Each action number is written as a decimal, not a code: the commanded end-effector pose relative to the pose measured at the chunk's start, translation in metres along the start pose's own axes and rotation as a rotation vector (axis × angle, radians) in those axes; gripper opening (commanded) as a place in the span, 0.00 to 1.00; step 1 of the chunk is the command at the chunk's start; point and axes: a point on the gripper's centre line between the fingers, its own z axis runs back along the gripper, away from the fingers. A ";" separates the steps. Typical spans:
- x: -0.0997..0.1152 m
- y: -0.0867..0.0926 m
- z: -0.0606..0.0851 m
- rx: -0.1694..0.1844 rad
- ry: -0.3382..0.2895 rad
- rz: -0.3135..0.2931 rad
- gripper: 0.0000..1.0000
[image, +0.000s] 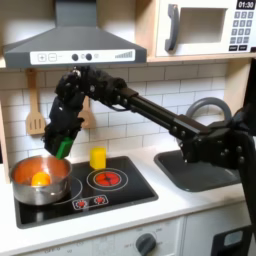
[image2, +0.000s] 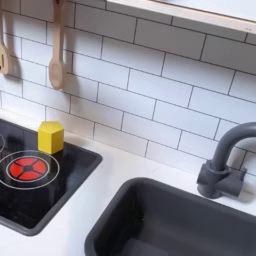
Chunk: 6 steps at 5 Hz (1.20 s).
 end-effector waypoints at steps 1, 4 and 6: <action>0.009 0.014 -0.008 0.047 -0.031 0.014 0.00; 0.009 0.019 -0.008 0.060 -0.011 0.008 0.00; 0.008 0.022 -0.012 0.062 0.002 -0.001 1.00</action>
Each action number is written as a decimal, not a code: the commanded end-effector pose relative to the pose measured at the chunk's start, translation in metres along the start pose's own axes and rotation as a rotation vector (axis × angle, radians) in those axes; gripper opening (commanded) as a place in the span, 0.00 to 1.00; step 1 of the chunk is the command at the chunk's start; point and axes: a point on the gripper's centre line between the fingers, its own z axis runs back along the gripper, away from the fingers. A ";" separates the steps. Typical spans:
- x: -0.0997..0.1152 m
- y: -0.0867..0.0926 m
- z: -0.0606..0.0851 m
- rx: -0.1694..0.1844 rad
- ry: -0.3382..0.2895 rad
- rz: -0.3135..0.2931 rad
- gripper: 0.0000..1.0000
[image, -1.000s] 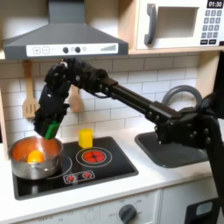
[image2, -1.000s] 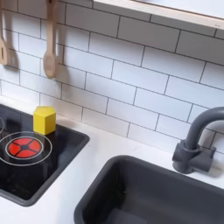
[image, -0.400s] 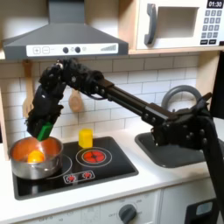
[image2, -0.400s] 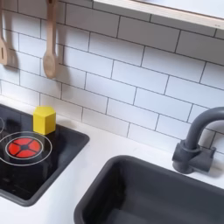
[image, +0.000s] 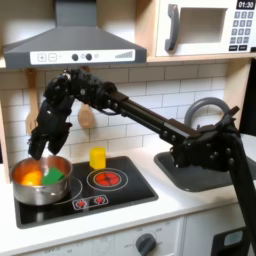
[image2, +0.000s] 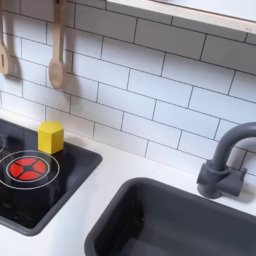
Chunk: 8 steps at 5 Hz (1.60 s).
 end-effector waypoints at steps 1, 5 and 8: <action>-0.002 -0.002 0.001 -0.002 0.011 -0.020 1.00; -0.016 -0.004 -0.016 0.002 0.071 -0.059 0.00; -0.033 -0.014 -0.035 -0.016 0.127 -0.107 0.00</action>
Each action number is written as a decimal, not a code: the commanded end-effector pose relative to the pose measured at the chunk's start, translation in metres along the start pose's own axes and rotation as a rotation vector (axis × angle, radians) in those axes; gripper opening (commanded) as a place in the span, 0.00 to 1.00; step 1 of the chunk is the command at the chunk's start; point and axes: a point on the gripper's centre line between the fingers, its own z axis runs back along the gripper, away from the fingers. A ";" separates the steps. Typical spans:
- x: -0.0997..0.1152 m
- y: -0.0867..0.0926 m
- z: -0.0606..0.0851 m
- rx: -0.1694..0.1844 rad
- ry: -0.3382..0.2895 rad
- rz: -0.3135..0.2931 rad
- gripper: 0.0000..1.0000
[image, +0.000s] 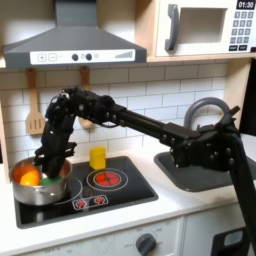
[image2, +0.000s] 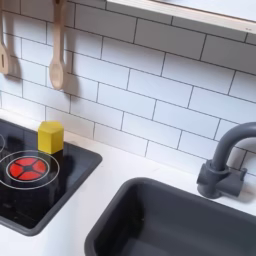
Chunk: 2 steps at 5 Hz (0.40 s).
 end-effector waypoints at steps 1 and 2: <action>-0.011 -0.013 -0.006 -0.026 0.024 -0.044 0.00; -0.014 -0.026 -0.003 -0.042 0.019 -0.075 0.00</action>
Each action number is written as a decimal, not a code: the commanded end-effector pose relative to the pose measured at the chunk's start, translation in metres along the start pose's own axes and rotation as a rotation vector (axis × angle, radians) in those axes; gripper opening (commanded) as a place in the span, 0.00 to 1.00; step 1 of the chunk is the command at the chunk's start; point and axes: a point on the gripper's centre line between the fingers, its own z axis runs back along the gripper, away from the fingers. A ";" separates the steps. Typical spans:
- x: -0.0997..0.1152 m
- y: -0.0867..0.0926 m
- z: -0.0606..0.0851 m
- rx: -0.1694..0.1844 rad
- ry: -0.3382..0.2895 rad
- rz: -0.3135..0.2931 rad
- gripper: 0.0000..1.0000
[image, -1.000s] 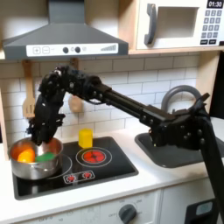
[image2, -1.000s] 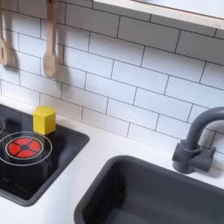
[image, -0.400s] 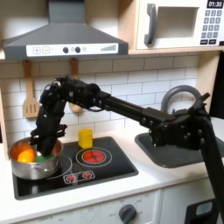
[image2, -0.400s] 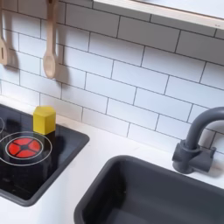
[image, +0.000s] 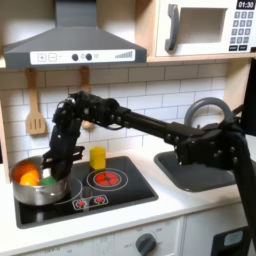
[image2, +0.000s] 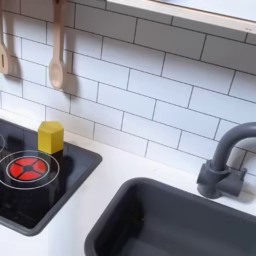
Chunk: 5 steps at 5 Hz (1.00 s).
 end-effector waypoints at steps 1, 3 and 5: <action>-0.005 -0.009 0.001 -0.016 0.000 -0.042 0.00; -0.011 -0.021 0.004 -0.037 0.001 -0.084 0.00; -0.020 -0.035 0.010 -0.064 -0.002 -0.142 0.00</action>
